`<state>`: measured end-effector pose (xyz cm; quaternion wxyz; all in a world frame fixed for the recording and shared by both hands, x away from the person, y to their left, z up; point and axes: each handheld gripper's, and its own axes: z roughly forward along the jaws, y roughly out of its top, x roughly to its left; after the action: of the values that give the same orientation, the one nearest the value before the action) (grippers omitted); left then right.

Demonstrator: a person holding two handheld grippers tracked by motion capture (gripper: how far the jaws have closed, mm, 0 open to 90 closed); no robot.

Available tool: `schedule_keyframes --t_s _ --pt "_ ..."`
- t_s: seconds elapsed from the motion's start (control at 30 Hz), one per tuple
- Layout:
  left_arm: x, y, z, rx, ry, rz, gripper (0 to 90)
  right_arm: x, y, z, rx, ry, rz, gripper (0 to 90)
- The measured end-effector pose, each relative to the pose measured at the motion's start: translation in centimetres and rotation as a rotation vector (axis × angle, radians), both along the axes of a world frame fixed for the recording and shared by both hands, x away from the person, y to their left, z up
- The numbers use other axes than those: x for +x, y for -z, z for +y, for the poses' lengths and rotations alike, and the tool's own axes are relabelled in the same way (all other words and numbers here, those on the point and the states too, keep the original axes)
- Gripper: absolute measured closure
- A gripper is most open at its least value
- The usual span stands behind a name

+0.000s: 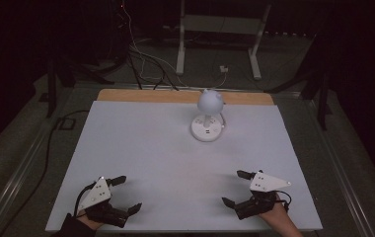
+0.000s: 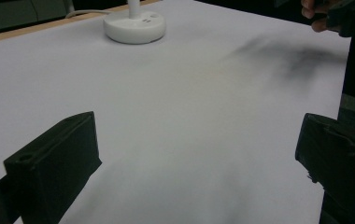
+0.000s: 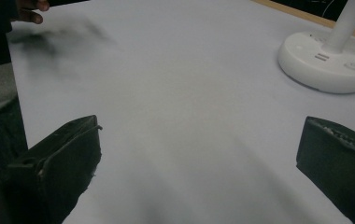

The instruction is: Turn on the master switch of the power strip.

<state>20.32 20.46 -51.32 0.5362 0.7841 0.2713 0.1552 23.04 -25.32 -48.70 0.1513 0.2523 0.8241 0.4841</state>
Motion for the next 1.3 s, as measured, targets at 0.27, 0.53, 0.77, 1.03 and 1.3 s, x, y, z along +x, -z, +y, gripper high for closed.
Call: schedule_keyframes --t_s 0.27,0.53,0.77,1.03,1.3 --pt "0.0 0.0 0.0 0.003 0.003 0.001 0.2 0.8 -0.9 0.4 0.029 0.007 -0.023 0.0" --pt "0.0 0.1 0.0 0.005 0.0 0.001 0.2 2.0 -2.0 0.5 0.035 0.017 -0.043 0.0" --pt "0.0 0.1 0.0 0.004 0.0 0.002 0.2 2.9 -2.9 0.9 0.041 0.018 -0.059 0.0" --pt "0.0 0.1 0.0 0.005 0.002 0.0 0.2 4.1 -3.6 1.4 0.042 0.014 -0.064 0.0" --pt "0.0 0.1 0.0 0.002 0.003 0.0 0.2 5.0 -4.3 1.7 0.042 0.028 -0.077 0.0"
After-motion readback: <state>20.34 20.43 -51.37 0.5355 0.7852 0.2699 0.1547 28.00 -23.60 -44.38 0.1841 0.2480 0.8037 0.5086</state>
